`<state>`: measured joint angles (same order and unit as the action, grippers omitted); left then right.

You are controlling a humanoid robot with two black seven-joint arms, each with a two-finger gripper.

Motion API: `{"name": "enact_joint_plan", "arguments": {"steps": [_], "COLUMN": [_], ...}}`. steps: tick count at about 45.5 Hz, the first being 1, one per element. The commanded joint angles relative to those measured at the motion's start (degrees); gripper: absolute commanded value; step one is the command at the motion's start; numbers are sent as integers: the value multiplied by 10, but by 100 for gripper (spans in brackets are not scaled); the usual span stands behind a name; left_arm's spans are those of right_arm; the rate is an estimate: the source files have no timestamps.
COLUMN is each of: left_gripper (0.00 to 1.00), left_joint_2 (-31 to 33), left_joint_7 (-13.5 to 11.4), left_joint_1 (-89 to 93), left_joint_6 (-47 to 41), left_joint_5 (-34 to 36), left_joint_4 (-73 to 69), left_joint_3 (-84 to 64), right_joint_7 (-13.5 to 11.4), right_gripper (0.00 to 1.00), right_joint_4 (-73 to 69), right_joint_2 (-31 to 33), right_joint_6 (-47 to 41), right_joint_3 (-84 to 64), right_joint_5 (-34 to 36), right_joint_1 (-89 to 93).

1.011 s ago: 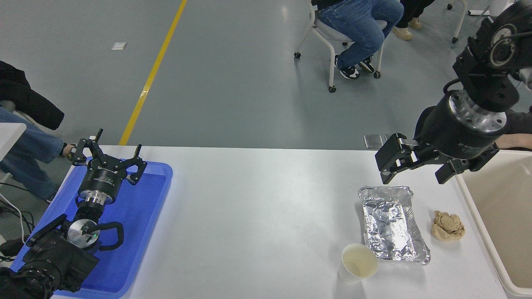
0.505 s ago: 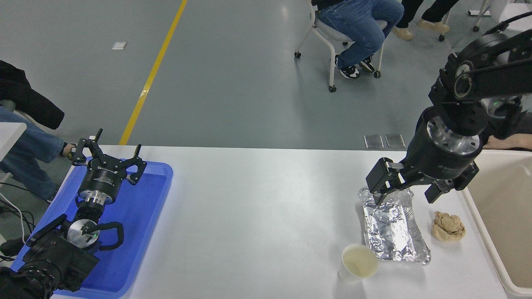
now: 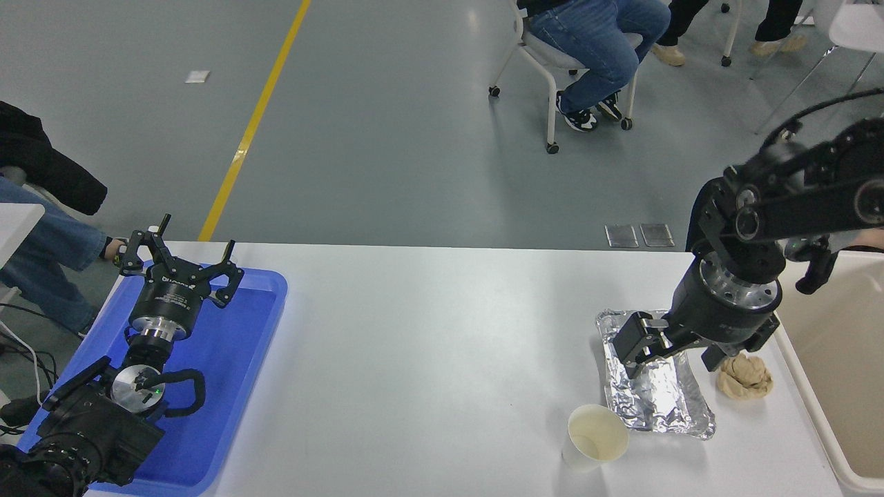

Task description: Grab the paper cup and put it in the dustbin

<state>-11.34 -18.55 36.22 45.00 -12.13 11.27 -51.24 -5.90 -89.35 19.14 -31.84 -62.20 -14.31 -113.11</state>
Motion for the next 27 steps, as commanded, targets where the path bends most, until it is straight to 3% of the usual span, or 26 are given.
{"name": "enact_joint_plan", "arguments": {"steps": [1, 27], "left_gripper": [100, 100], "left_joint_2": [0, 0], "left_joint_7": [0, 0], "left_joint_1": [0, 0], "left_joint_6": [0, 0], "left_joint_5": [0, 0], "left_joint_4": [1, -1], "left_joint_3": [0, 0], "right_joint_7": [-1, -1], "right_gripper": [100, 100], "right_joint_4": [38, 82], "right_joint_2": [9, 46], "right_joint_6": [32, 51], "right_joint_3": [52, 124], "right_joint_5": [-23, -63], "right_joint_1": [84, 218]}}
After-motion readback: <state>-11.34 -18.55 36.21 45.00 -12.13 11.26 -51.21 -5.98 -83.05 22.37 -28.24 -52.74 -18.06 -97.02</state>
